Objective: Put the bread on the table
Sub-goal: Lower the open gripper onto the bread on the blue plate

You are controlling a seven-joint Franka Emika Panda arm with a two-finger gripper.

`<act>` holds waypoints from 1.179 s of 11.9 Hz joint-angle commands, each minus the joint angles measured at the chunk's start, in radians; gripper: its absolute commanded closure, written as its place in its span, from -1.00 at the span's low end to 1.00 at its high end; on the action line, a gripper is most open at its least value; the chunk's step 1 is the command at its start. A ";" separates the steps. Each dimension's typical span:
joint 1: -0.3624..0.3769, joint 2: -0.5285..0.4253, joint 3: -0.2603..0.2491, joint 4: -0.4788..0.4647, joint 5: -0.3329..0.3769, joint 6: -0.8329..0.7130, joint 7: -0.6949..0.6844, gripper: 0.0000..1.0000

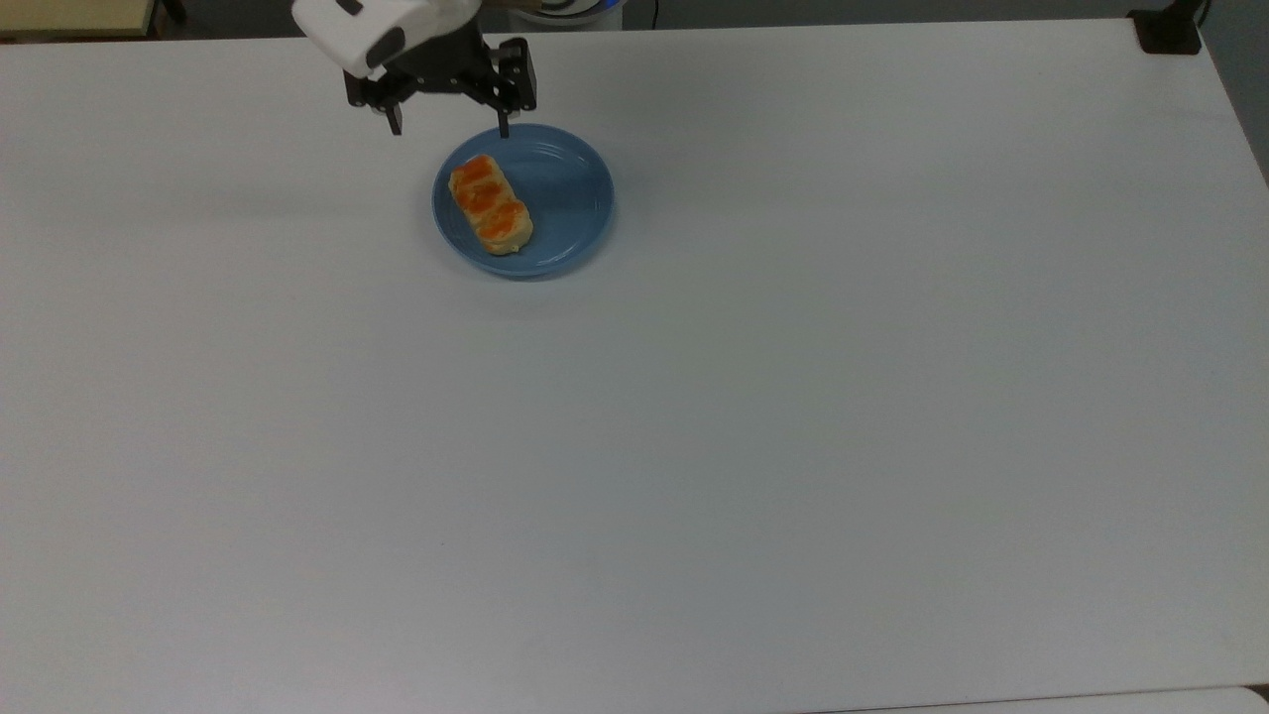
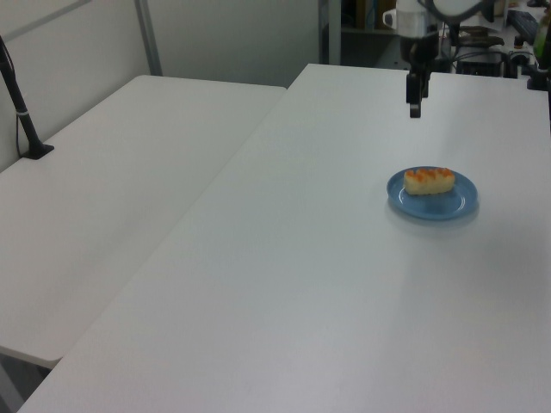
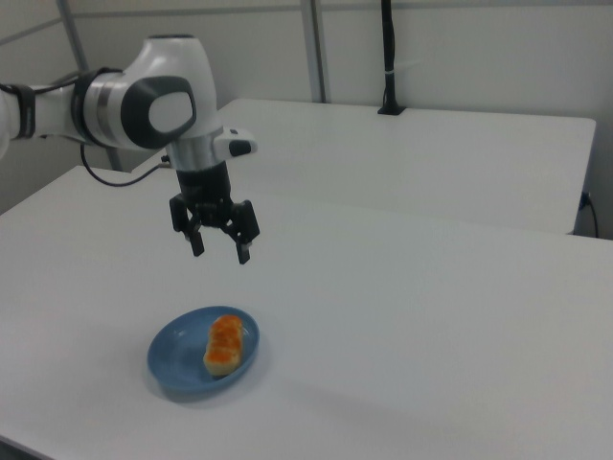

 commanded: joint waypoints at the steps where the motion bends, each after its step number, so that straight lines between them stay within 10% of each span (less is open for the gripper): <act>1: 0.047 -0.051 -0.021 -0.144 -0.054 0.066 -0.027 -1.00; 10: 0.074 0.142 -0.020 -0.265 -0.180 0.314 -0.028 -0.92; 12: 0.074 0.138 -0.017 -0.259 -0.175 0.313 -0.027 0.00; 14: 0.073 0.128 -0.017 -0.221 -0.161 0.299 -0.024 0.32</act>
